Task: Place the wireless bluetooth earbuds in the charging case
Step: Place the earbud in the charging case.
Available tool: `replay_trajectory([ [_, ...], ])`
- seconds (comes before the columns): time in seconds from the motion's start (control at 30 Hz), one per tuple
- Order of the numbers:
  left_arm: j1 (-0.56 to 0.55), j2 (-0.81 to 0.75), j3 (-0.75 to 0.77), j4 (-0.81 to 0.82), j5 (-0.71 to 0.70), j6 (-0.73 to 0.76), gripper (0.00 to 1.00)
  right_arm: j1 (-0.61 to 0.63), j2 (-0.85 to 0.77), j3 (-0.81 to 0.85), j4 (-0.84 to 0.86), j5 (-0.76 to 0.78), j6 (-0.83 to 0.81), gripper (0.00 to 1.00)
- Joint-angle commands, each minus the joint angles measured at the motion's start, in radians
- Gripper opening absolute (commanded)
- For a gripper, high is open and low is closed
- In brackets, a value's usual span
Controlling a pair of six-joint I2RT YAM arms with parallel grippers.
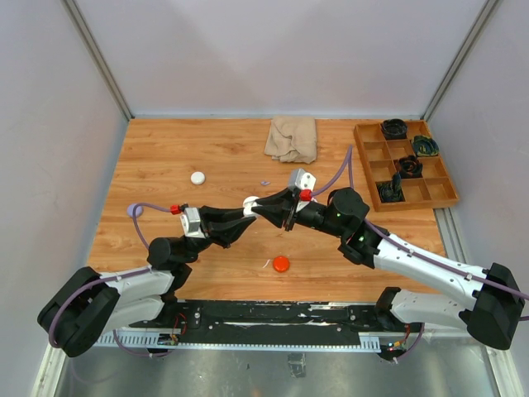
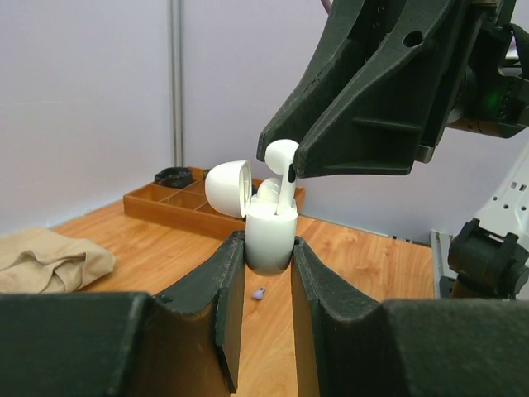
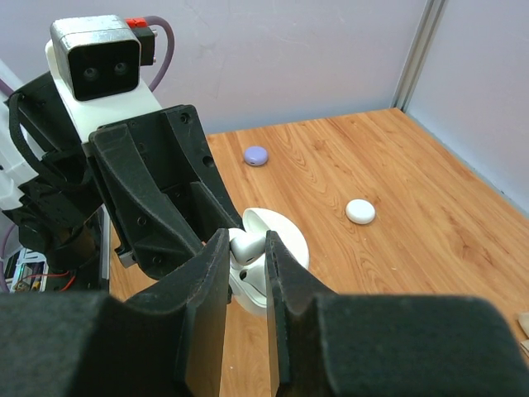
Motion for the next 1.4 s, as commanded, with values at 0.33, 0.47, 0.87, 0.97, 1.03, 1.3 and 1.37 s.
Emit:
replay_trajectory([
  [0.33,0.003,-0.017,0.019,0.195,-0.003,0.001,0.00,0.019,-0.014,-0.002,0.017,0.018,-0.043,0.25],
  [0.47,0.003,-0.010,0.019,0.193,0.005,0.003,0.00,0.019,-0.016,-0.001,0.007,0.020,-0.049,0.29],
  [0.87,0.003,-0.001,0.008,0.152,0.002,0.047,0.00,0.019,-0.066,0.024,-0.082,0.060,-0.078,0.45],
  [0.97,0.002,0.004,0.000,0.149,-0.006,0.060,0.00,0.019,-0.079,0.047,-0.150,0.079,-0.100,0.48],
  [1.03,0.003,0.007,-0.002,0.148,-0.003,0.063,0.00,0.017,-0.089,0.057,-0.189,0.098,-0.120,0.51],
  [1.3,0.003,0.009,0.000,0.117,0.051,0.088,0.00,0.006,-0.109,0.122,-0.404,0.062,-0.256,0.78],
  [1.37,0.003,0.009,0.003,0.112,0.074,0.094,0.00,0.002,-0.111,0.135,-0.442,0.032,-0.290,0.86],
])
